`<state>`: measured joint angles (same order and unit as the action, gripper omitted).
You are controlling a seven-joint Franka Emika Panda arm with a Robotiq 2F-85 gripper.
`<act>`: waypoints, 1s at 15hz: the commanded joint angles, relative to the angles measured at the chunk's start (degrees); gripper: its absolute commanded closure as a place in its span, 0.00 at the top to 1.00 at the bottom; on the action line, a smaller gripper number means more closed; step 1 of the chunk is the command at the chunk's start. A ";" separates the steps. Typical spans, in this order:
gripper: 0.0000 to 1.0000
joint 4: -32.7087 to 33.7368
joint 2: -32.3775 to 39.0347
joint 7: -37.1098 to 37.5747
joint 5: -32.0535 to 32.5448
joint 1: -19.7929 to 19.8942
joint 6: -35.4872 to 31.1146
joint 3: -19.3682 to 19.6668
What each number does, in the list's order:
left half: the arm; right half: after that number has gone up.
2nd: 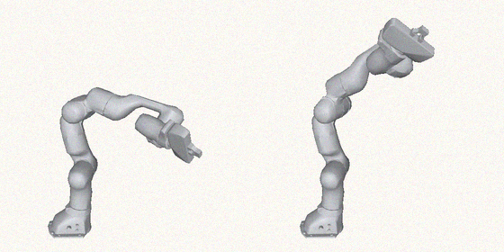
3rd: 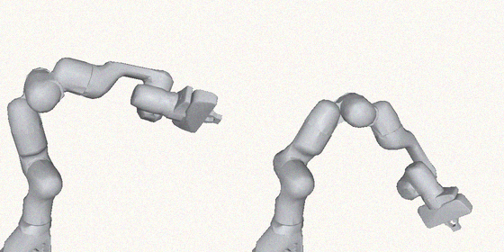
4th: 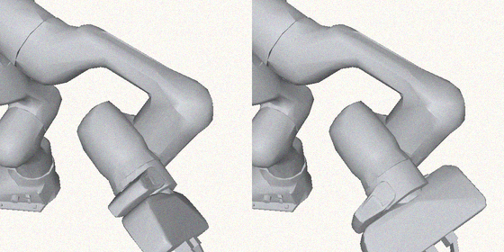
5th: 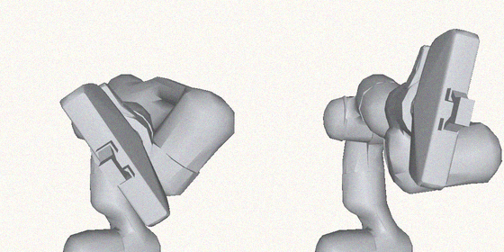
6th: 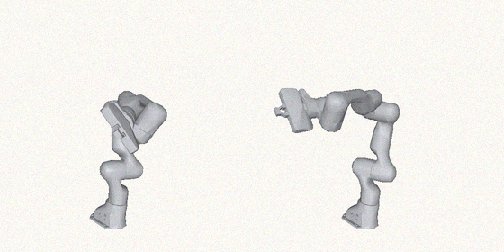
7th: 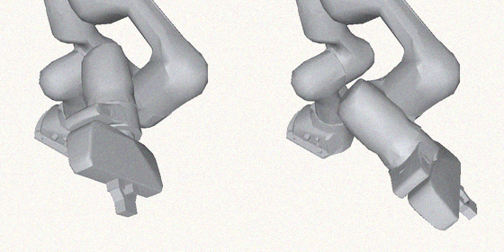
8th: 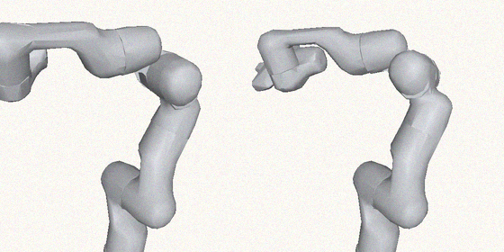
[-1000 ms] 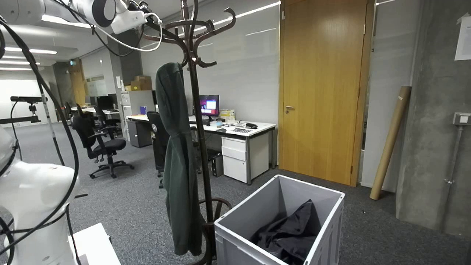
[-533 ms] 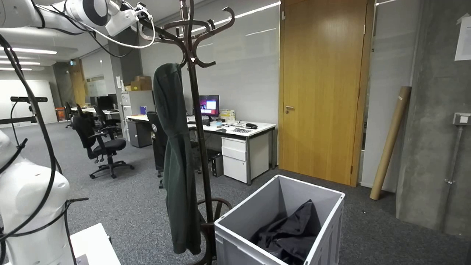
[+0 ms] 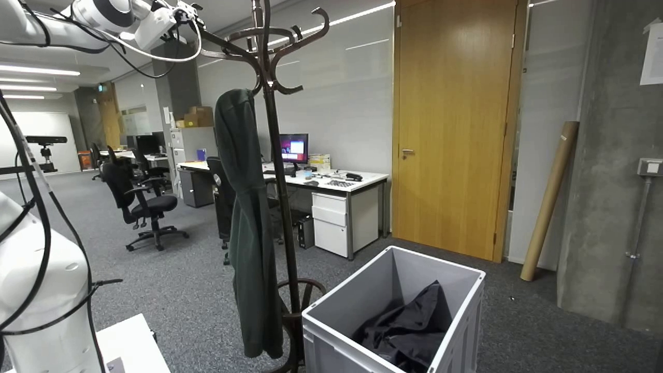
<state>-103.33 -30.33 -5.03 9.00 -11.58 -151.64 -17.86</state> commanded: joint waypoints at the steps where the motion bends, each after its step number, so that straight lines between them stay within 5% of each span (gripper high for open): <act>1: 1.00 1.16 -1.41 4.26 3.15 4.16 1.99 -2.00; 9: 1.00 0.22 -5.93 10.67 6.91 10.39 6.73 -4.30; 15: 1.00 -0.60 -8.78 11.16 6.21 10.04 13.72 -4.05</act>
<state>-103.53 -37.48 4.23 14.87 -1.81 -141.20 -21.63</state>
